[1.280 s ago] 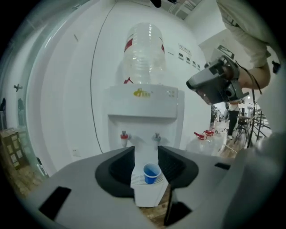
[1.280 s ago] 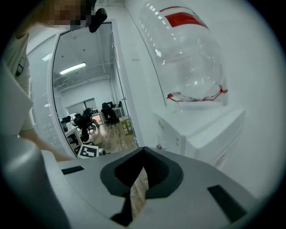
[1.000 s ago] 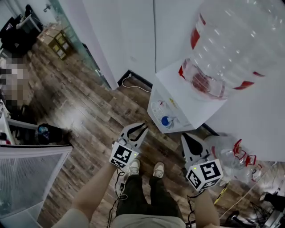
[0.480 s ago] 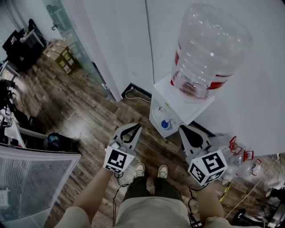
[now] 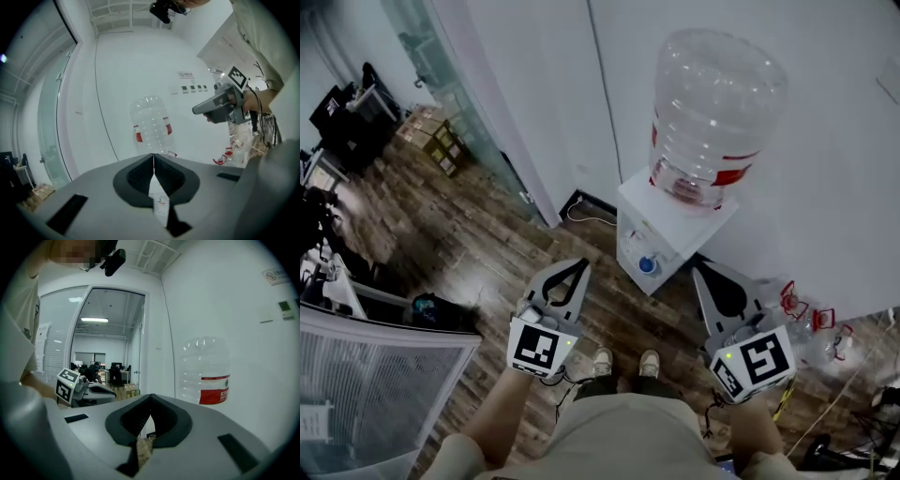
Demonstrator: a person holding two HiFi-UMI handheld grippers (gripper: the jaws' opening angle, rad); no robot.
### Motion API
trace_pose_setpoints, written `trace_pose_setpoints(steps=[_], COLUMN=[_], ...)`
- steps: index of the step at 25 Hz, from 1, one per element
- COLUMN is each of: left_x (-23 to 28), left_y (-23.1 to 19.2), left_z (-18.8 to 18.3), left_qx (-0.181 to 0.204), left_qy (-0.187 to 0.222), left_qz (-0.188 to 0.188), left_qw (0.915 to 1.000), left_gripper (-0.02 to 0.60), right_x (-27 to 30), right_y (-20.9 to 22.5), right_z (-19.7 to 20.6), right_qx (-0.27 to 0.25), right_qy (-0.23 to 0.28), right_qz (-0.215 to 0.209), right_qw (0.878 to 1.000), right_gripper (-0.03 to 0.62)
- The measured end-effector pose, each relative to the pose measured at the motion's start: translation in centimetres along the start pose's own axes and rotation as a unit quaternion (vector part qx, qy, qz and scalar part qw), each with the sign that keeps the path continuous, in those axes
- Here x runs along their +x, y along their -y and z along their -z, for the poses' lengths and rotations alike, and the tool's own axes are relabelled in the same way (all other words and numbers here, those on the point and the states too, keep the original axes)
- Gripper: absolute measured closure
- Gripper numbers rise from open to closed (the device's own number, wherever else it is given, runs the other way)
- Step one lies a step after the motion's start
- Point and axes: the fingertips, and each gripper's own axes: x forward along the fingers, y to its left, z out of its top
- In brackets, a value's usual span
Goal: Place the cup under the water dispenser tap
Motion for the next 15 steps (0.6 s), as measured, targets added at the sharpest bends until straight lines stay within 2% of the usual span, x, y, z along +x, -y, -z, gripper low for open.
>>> trace_pose_setpoints(steps=[3,8,13,15], left_x=[-0.8,-2.7,-3.9,-4.0], left_y=[0.3,0.2,0.9,0.8], left_z=[-2.8,-5.3,-5.9,-5.9], left_qx=[-0.004,-0.009,-0.016,-0.019], left_qy=[0.028,0.044,0.037,0.033], left_qz=[-0.004,-0.026,-0.029,-0.033], left_qw=[0.9996,0.9986,0.9988,0.9987], left_gripper=[0.574,0.574,0.574,0.574], right_x=[-1.8,-4.0,-4.3,-4.2], right_y=[-0.1,0.0,-0.5,-0.5], right_z=[-1.2,-1.8,-1.8,-2.2], right_qx=[-0.009,0.004,0.053,0.054], right_qy=[0.017,0.037,0.045,0.051], right_qz=[0.006,0.013,-0.015,-0.017], right_qw=[1.0,0.999,0.997,0.997], right_gripper=[0.588,0.588,0.588,0.588])
